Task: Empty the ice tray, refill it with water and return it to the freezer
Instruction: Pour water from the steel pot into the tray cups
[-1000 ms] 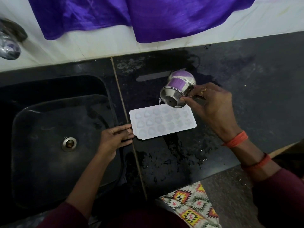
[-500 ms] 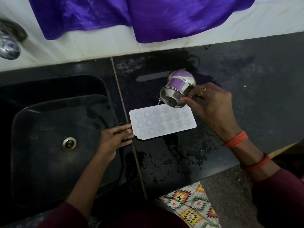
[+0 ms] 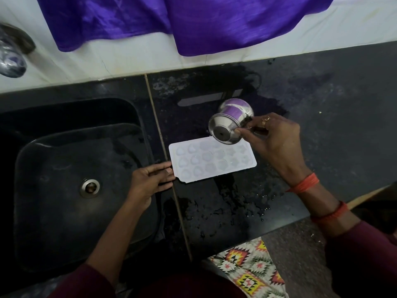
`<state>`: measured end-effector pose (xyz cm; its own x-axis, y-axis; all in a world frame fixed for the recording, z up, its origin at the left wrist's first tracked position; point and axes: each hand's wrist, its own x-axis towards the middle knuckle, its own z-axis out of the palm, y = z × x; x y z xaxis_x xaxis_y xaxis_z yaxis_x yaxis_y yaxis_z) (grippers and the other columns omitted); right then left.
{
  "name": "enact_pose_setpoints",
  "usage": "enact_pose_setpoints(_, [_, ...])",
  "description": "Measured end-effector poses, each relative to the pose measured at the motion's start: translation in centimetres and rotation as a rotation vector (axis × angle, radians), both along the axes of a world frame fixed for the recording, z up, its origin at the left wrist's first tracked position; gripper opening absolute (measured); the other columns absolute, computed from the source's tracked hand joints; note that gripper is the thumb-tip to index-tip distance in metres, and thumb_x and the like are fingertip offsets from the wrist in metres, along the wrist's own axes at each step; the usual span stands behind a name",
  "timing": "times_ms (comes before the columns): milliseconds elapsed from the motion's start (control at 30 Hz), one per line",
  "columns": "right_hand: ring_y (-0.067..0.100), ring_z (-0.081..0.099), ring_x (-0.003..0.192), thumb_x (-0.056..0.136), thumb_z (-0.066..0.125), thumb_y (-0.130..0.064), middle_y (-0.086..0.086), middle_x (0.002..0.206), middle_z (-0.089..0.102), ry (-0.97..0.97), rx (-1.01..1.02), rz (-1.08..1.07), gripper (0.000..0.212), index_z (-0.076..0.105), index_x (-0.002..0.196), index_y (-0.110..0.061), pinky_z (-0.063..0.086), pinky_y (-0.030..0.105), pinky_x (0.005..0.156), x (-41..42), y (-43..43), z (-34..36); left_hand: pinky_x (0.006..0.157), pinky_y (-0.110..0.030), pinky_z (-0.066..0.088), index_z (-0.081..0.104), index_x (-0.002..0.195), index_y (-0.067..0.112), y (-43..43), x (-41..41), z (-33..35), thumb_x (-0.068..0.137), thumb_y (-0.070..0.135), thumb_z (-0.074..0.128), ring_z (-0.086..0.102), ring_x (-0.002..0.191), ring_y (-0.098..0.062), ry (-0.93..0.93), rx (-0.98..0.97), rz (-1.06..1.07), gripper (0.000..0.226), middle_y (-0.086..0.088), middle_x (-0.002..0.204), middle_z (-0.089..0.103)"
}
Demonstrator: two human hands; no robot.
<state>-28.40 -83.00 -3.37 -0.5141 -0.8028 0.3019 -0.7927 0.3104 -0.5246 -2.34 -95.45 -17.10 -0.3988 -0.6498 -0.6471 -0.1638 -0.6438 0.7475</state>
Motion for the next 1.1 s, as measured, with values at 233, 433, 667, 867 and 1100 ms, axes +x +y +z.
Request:
enact_pose_setpoints(233, [0.015,0.067,0.073,0.081,0.082,-0.036,0.003,0.088,0.072,0.006,-0.007,0.041,0.025,0.078,0.088,-0.012,0.055,0.024,0.072,0.9,-0.2,0.3,0.062,-0.023,0.060,0.077,0.101,0.015,0.1,0.0,0.1,0.089,0.004,0.073,0.078,0.085,-0.019,0.000,0.003,0.003,0.016,-0.009,0.091,0.080])
enact_pose_setpoints(433, [0.013,0.067,0.075,0.081,0.083,-0.038,0.003,0.091,0.072,0.007,0.017,0.097,0.026,0.078,0.085,-0.013,0.057,0.029,0.071,1.3,-0.7,-0.4,0.061,-0.023,0.060,0.076,0.102,0.013,0.1,0.0,0.3,0.089,0.004,0.073,0.078,0.083,-0.018,-0.002,0.001,0.008,0.016,-0.010,0.090,0.079])
enact_pose_setpoints(667, [0.015,0.066,0.078,0.081,0.081,-0.041,0.002,0.094,0.071,0.016,0.106,0.140,0.028,0.078,0.085,-0.014,0.057,0.038,0.071,1.5,-1.6,-0.7,0.063,-0.024,0.061,0.076,0.105,0.013,0.2,0.0,0.4,0.090,0.005,0.073,0.078,0.084,-0.018,0.002,0.000,0.010,0.017,-0.009,0.091,0.080])
enact_pose_setpoints(867, [0.018,0.068,0.084,0.082,0.080,-0.041,0.005,0.097,0.070,0.041,0.169,0.166,0.030,0.079,0.090,-0.012,0.057,0.041,0.077,1.7,-2.3,-0.4,0.064,-0.024,0.061,0.075,0.106,0.012,0.2,0.1,0.5,0.091,0.004,0.071,0.077,0.083,-0.017,0.010,-0.004,0.009,0.017,-0.009,0.092,0.080])
enact_pose_setpoints(1100, [0.021,0.067,0.086,0.085,0.075,-0.045,0.005,0.103,0.069,0.084,0.260,0.169,0.036,0.078,0.097,-0.012,0.056,0.042,0.079,1.5,-3.0,-0.2,0.064,-0.025,0.061,0.076,0.106,0.014,0.1,0.1,0.2,0.092,0.005,0.070,0.077,0.086,-0.019,0.002,-0.012,0.000,0.017,-0.009,0.093,0.080])
